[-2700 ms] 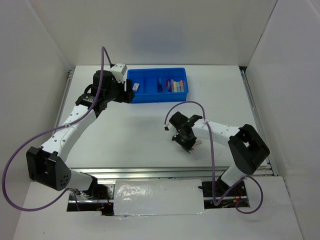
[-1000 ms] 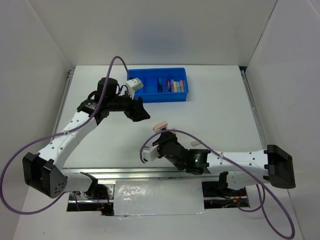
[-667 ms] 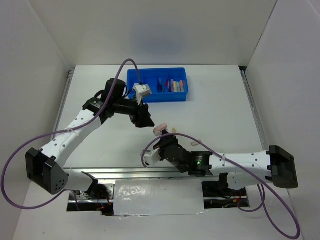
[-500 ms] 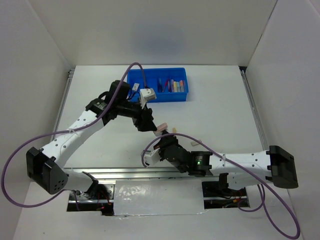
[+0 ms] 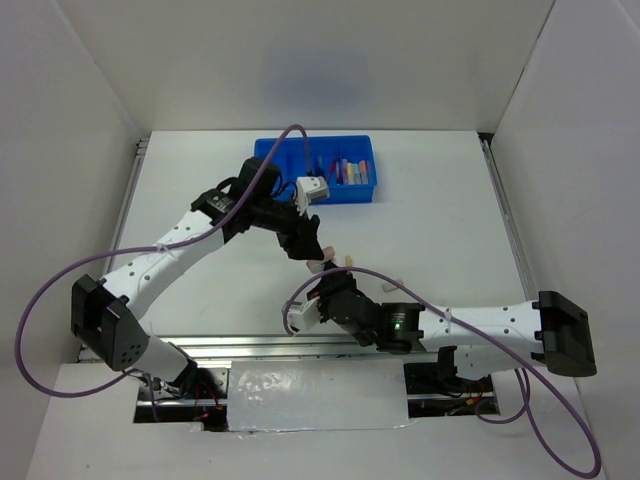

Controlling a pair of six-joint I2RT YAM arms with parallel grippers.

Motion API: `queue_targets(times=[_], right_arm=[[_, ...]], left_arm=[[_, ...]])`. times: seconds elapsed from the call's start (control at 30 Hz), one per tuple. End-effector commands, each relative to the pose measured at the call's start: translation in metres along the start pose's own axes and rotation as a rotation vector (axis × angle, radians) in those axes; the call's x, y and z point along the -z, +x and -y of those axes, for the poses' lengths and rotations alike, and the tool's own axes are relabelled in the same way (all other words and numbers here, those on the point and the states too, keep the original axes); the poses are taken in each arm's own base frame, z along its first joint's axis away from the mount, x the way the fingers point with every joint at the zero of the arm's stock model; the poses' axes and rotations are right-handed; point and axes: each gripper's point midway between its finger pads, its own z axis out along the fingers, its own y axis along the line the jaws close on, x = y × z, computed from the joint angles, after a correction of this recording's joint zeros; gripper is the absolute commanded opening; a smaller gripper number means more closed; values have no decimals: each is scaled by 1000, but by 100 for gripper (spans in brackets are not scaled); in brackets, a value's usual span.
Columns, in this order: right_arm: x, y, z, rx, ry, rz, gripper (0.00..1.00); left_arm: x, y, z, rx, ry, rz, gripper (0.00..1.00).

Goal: Sort the stationery into containers
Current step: Pick up the stapler from the center of the board.

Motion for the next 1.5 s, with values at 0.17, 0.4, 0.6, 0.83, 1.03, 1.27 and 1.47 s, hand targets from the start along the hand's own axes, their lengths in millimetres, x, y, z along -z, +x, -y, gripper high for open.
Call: queue_targets(times=[0.17, 0.4, 0.6, 0.83, 1.03, 1.27, 1.47], right_arm=[[5, -6, 19, -37, 43, 8, 0], [4, -5, 16, -38, 33, 0, 0], [5, -6, 18, -46, 40, 5, 0], [5, -6, 19, -43, 38, 6, 0], [5, -5, 19, -44, 43, 0, 5], [6, 0, 25, -69, 54, -17, 54], [9, 4, 32, -94, 66, -24, 59]], left_arm=[[-7, -11, 3, -17, 27, -9, 71], [-13, -5, 10, -6, 71, -31, 70], [-19, 2, 7, 3, 67, -51, 66], [-20, -1, 10, 3, 93, -54, 33], [-20, 1, 12, 13, 103, -59, 5], [-13, -7, 5, 9, 63, -30, 0], [-4, -13, -29, 42, -57, -14, 0]])
